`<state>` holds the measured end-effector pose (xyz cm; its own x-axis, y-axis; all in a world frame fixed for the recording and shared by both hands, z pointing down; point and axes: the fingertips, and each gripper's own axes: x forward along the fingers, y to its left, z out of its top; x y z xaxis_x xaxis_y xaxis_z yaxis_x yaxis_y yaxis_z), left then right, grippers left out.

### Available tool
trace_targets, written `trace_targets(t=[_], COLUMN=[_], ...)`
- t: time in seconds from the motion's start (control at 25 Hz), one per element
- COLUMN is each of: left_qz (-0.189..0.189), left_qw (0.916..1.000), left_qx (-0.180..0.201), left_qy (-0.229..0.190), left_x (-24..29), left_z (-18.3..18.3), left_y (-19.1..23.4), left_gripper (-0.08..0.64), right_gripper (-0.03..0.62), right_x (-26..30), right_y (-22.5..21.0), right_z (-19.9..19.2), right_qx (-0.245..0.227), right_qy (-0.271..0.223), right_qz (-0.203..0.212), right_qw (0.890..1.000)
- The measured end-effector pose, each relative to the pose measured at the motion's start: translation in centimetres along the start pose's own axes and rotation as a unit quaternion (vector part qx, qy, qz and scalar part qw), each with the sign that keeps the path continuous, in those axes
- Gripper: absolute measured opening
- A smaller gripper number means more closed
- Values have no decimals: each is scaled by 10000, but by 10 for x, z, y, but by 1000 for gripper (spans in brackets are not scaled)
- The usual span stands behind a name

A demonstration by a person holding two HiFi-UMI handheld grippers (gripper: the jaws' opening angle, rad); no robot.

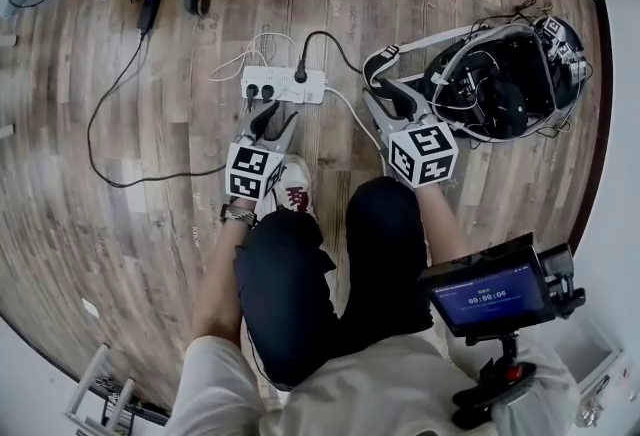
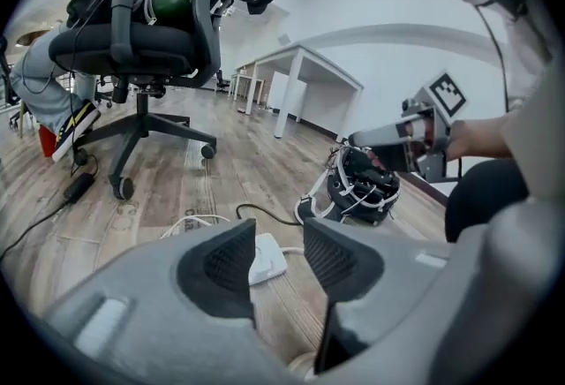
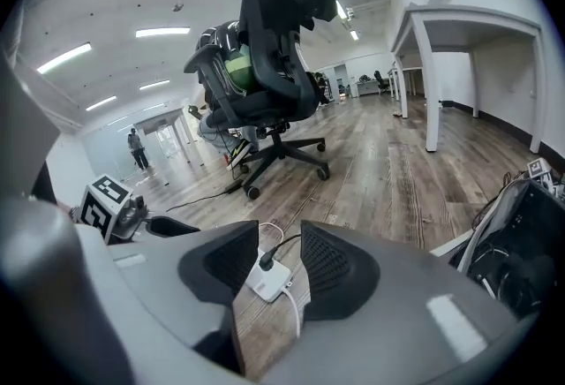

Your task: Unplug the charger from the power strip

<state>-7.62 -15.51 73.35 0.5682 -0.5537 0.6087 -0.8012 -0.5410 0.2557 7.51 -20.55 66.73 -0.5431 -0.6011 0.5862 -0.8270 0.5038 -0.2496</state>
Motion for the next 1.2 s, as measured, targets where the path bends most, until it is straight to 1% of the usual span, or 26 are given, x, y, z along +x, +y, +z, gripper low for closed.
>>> trace_targets(t=[0.12, 0.28, 0.36, 0.48, 0.56, 0.64, 0.84, 0.96, 1.04, 1.08, 1.12, 1.2], left_qz=[-16, 61, 152, 283, 437, 650, 971, 1115, 1110, 1083, 1050, 985], left_qw=[9999, 9998, 9997, 9996, 9990, 9978, 9951, 9934, 9930, 9931, 9934, 9940], left_qx=[164, 159, 140, 47, -39, -85, 31, -119, -249, -285, -290, -224], left_qy=[-18, -81, -122, -66, -23, -76, -185, -257, -309, -340, -371, -420], left_x=[14, 35, 45, 54, 58, 66, 88, 97, 103, 105, 107, 107], left_z=[-21, -38, -46, -59, -64, -68, -79, -87, -91, -91, -91, -90], left_y=[3, 7, 11, 11, 13, 18, 24, 30, 34, 35, 35, 34], left_gripper=[167, 167, 167, 169, 170, 172, 187, 187, 187, 187, 187, 187], right_gripper=[152, 152, 155, 158, 158, 158, 161, 177, 193, 198, 202, 212], right_x=[20, 49, 63, 76, 83, 93, 125, 144, 154, 159, 162, 166], right_y=[-7, -8, -5, -3, -7, -10, -2, 6, 7, 5, 4, 6], right_z=[-16, -50, -67, -91, -100, -108, -129, -146, -157, -161, -163, -165], right_qx=[-44, -68, -44, 44, -15, -87, -137, -43, -22, -101, -279, -927], right_qy=[-1, 161, 272, 431, 521, 571, 648, 753, 836, 856, 848, 780], right_qz=[62, 299, 448, 644, 712, 734, 912, 1018, 1043, 1032, 1020, 1075], right_qw=[10000, 9994, 9986, 9970, 9961, 9956, 9936, 9919, 9910, 9909, 9908, 9868])
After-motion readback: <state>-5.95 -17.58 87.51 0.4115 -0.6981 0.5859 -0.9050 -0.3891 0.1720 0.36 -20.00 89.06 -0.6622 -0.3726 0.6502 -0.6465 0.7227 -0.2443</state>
